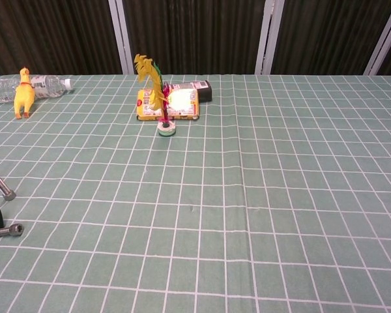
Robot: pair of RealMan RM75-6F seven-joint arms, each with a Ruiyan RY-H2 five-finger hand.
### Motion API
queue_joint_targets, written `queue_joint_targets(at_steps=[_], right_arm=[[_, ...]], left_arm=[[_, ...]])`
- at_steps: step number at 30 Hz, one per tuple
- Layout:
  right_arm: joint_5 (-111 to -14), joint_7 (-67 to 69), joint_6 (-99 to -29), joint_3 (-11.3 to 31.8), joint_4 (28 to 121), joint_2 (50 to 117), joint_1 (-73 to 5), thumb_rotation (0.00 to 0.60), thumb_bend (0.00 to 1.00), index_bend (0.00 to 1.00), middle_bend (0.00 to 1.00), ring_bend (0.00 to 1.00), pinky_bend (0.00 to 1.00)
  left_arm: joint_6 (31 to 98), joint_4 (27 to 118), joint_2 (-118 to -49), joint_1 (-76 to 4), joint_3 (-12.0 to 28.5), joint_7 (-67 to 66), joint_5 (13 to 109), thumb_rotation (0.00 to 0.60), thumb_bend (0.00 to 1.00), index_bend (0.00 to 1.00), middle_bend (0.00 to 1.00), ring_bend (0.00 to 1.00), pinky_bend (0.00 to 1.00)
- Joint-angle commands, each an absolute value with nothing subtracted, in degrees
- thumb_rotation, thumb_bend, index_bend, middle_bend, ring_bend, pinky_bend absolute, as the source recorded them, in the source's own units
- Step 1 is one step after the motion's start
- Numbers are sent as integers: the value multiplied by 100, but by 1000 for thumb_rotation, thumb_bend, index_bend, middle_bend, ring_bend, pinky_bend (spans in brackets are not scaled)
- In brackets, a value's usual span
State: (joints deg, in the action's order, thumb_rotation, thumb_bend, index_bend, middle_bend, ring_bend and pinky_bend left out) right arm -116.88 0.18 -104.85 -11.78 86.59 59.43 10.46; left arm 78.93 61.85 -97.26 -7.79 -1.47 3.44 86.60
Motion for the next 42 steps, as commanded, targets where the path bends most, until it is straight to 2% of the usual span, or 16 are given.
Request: queue_joint_targets(at_steps=[1,8,19,27,42], right_arm=[[-11688,23,-10501,-1175,8654,5942,1052,600,180,0,0,0,0],[-11676,47,-10522,-1165,8645,5938,1058,600,180,0,0,0,0],[-11680,74,-10560,-1165,8628,5929,1077,600,179,0,0,0,0],[-11670,82,-10560,-1164,8616,5920,1083,600,179,0,0,0,0],[-11643,89,-10573,-1155,8621,5906,1101,600,180,0,0,0,0]], left_arm=[[7867,6167,-9736,-788,-142,329,8650,600,388,533,1000,1000,1000],[7902,6179,-9740,-807,-103,265,8662,600,401,581,1000,1000,1000],[7990,6598,-9466,-923,-86,-116,8829,600,453,595,1000,1000,1000],[8067,7309,-9009,-1045,-69,-1596,8996,600,454,590,1000,1000,1000],[7653,8191,-8500,-1323,-71,-5161,8961,600,486,586,1000,1000,1000]])
